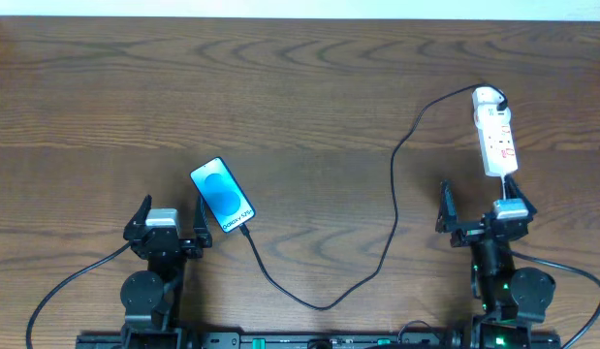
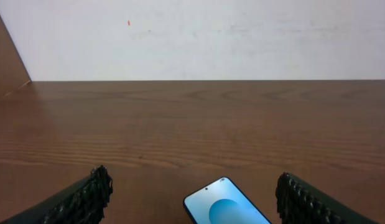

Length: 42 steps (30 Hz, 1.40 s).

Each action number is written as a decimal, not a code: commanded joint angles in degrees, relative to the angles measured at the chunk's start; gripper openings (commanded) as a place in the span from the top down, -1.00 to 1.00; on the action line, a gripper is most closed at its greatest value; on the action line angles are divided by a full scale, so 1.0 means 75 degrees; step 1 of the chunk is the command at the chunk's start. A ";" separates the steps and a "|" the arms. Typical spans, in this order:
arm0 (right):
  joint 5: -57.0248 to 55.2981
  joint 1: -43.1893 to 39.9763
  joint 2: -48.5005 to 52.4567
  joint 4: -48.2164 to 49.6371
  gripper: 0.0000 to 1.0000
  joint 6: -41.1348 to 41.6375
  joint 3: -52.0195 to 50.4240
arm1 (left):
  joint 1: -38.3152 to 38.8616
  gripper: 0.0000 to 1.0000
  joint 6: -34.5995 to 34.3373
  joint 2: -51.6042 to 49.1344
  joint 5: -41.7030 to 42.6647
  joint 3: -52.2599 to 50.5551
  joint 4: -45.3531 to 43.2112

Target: Plug charger to phone and switch on socket

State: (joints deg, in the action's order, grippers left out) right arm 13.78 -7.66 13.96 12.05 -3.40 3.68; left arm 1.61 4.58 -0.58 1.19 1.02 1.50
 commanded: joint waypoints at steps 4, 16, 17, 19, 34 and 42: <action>-0.0315 0.0140 -0.0277 -0.0181 -0.99 -0.0128 -0.0207 | -0.0032 -0.73 0.0105 0.0047 -0.0096 -0.0105 0.0338; -0.0979 0.0481 -0.0868 -0.0790 -0.98 -0.0122 -0.0210 | -0.0032 -0.73 0.0102 0.0047 -0.0096 -0.0105 0.0338; -0.1058 0.0533 -0.0924 -0.0842 -0.99 -0.0125 -0.0210 | -0.0032 -0.73 0.0102 0.0047 -0.0096 -0.0105 0.0338; -0.1209 0.0621 -0.1064 -0.0985 -0.99 -0.0105 -0.0210 | -0.0032 -0.73 0.0102 0.0047 -0.0096 -0.0105 0.0341; -0.1629 0.0871 -0.1824 -0.1722 -0.99 0.0198 -0.0411 | -0.0032 -0.73 0.0102 0.0047 -0.0096 -0.0105 0.0338; -0.2022 0.1043 -0.1824 -0.2060 -0.99 0.0679 -0.0449 | -0.0032 -0.73 0.0102 0.0047 -0.0096 -0.0105 0.0341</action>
State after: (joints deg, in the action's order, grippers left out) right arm 0.16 -1.21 0.69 -3.44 -0.21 0.40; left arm 1.61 4.58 -0.60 1.19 1.02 1.50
